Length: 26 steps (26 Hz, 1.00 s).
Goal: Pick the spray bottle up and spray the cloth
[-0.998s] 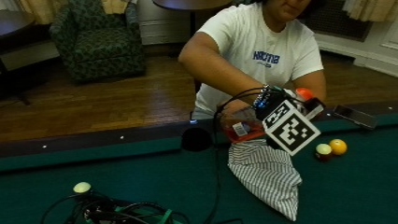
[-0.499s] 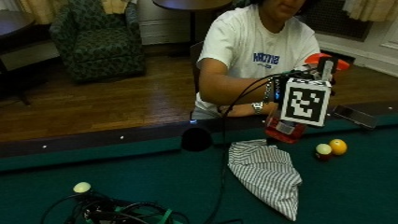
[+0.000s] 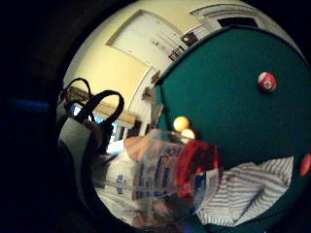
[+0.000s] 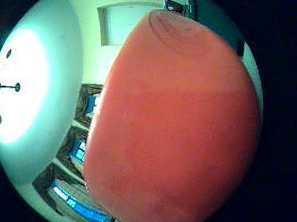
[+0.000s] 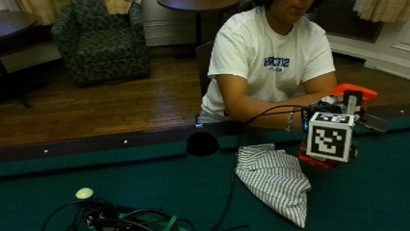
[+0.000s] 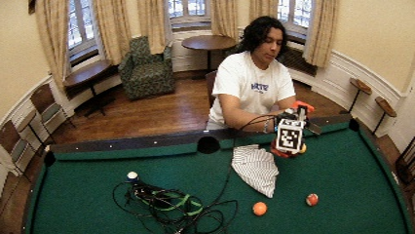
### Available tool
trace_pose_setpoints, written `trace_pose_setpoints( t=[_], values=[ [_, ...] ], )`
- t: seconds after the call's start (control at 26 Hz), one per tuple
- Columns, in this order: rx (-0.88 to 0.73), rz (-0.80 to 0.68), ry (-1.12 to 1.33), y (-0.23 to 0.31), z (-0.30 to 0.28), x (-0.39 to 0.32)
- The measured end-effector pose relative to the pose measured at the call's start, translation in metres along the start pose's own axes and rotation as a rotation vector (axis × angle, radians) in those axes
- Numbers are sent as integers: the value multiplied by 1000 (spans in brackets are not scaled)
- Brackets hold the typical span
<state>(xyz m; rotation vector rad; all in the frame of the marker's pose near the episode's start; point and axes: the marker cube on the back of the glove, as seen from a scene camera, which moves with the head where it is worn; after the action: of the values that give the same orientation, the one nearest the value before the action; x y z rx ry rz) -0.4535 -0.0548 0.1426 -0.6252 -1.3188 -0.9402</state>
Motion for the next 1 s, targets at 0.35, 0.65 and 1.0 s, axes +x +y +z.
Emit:
trace_pose_setpoints(
  t=[0.35, 0.65, 1.0],
  values=[
    [25, 57, -84, -12, 19, 60],
    [11, 31, -80, -29, 31, 74],
    [32, 18, -83, -69, 40, 85]
  ],
)
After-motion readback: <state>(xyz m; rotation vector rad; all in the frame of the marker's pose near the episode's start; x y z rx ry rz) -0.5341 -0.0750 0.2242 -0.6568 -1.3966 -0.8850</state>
